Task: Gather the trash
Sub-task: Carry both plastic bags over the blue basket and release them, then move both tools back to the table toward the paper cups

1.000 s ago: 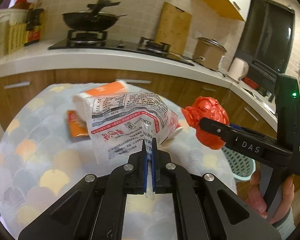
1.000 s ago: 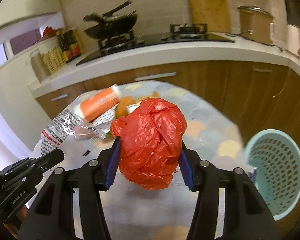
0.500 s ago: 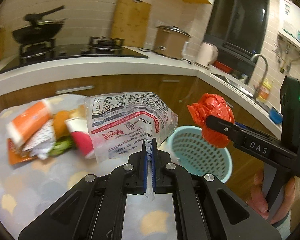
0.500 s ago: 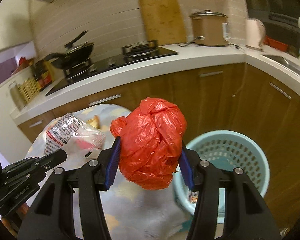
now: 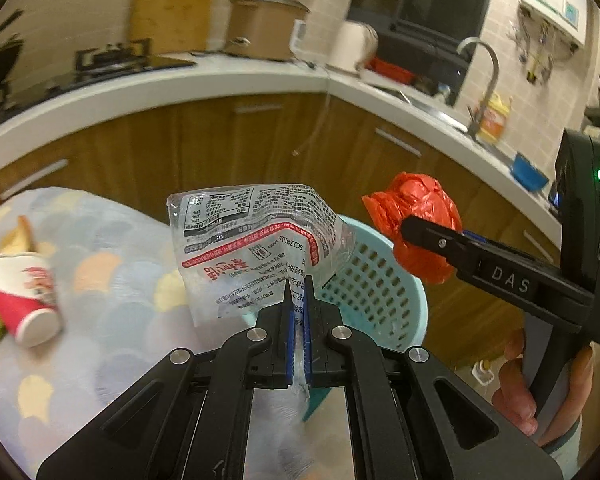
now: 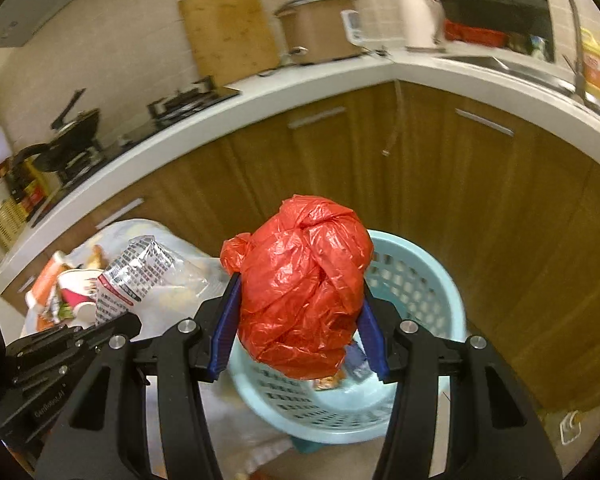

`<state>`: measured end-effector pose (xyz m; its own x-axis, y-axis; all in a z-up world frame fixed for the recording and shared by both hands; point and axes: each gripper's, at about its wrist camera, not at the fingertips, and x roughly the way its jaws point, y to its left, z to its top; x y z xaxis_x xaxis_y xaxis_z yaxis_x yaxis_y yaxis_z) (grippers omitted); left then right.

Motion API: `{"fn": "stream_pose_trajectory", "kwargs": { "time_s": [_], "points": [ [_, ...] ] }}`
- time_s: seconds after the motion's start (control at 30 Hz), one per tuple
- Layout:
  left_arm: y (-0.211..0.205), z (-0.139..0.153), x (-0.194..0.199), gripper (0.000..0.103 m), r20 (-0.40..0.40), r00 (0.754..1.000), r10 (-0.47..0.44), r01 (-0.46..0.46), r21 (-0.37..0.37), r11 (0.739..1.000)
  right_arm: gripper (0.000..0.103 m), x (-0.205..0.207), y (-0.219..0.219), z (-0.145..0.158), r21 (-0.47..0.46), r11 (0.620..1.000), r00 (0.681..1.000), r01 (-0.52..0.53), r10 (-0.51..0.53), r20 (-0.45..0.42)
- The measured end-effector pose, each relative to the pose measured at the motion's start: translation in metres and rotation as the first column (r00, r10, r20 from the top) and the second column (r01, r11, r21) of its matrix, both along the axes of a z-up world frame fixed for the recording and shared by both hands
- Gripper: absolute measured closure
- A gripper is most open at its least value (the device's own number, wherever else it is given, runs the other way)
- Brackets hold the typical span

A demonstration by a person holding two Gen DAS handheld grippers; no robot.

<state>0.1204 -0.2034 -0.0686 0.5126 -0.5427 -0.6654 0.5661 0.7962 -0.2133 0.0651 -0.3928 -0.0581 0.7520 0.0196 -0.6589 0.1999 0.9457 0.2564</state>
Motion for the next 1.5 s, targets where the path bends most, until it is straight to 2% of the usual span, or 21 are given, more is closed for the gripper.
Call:
{"fn": "stream_pose_trajectory", "kwargs": {
  "time_s": [0.1,0.27,0.37,0.43,0.5,0.8,1.1,1.27,1.5],
  "points": [
    [-0.023,-0.014,0.002,0.101,-0.042,0.996,-0.080,0.081,0.026,0.996,0.053,0.001,-0.013,-0.012,0.013,1.000,0.999,0.028,-0.028,-0.030],
    [-0.055,-0.030,0.001,0.101,-0.067,0.989,-0.134,0.138,0.060,0.989,0.053,0.002,-0.032,-0.029,0.031,0.998,0.996,0.060,-0.058,-0.063],
    [-0.071,-0.042,0.004,0.096,-0.082,0.985,-0.155,0.162,0.091,0.983,0.048,0.004,-0.039,-0.037,0.043,0.997,0.994,0.066,-0.062,-0.094],
    [-0.074,-0.046,0.005,0.074,-0.081,0.987,-0.139,0.147,0.101,0.984,0.044,0.006,-0.042,-0.041,0.048,0.996,0.992,0.069,-0.063,-0.106],
    [-0.073,-0.049,0.007,0.063,-0.082,0.989,-0.121,0.130,0.109,0.986,0.043,0.007,-0.046,-0.045,0.053,0.996,0.991,0.072,-0.065,-0.117],
    [-0.066,-0.049,0.007,0.061,-0.072,0.992,-0.106,0.114,0.118,0.987,0.043,0.004,-0.055,-0.052,0.081,0.994,0.991,0.075,-0.065,-0.119],
    [-0.046,-0.027,-0.007,0.061,-0.016,0.996,-0.088,0.089,0.089,0.992,0.043,-0.002,-0.033,-0.027,0.074,0.997,0.998,0.020,-0.016,-0.053],
    [-0.015,-0.007,-0.013,0.061,0.018,0.999,-0.035,0.034,0.040,0.999,0.043,-0.001,-0.002,-0.003,0.039,0.998,0.999,-0.047,0.047,0.002],
    [0.058,0.017,-0.022,0.061,0.061,0.992,0.108,-0.107,-0.017,0.994,0.043,0.004,0.051,0.017,-0.011,0.989,0.988,-0.146,0.146,0.042]
  ]
}}
